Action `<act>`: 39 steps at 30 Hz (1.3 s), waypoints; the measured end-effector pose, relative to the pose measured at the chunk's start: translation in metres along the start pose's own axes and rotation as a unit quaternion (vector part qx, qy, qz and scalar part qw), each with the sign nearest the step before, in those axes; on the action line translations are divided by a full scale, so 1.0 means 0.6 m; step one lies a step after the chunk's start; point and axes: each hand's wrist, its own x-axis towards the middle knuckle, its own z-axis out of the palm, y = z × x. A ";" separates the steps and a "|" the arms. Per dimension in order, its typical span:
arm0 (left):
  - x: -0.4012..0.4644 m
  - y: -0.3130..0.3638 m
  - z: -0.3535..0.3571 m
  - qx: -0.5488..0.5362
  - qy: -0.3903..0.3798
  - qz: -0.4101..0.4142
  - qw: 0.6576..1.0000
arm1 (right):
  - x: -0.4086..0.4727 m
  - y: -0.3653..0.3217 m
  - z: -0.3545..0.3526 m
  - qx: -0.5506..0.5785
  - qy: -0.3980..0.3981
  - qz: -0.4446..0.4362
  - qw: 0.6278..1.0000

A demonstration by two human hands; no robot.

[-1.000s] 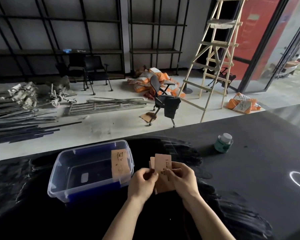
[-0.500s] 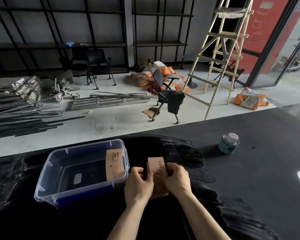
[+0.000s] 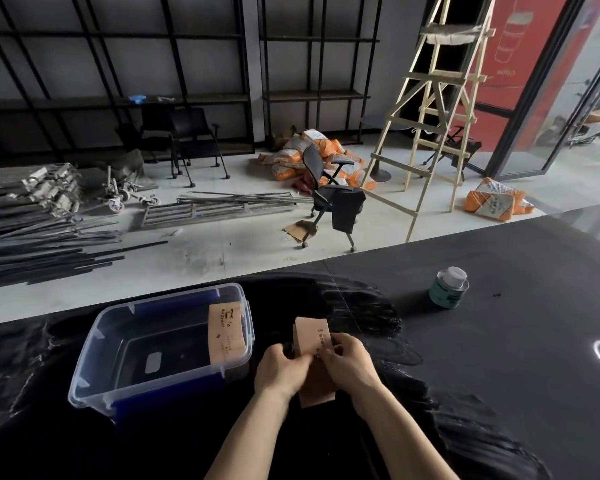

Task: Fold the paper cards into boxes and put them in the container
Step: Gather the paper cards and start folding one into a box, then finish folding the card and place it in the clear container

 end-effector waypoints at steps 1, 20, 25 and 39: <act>-0.002 -0.006 0.000 -0.023 -0.007 0.011 1.000 | -0.006 0.008 -0.002 0.030 -0.007 -0.010 0.999; -0.171 -0.181 -0.245 -0.078 -0.037 0.216 0.973 | -0.246 0.006 0.127 0.088 -0.101 -0.239 0.962; -0.178 -0.250 -0.319 -0.113 0.032 0.210 0.971 | -0.299 -0.038 0.228 0.103 -0.166 -0.225 0.955; -0.180 -0.239 -0.274 -0.391 0.031 0.102 0.914 | -0.313 -0.057 0.275 0.316 -0.185 -0.059 0.929</act>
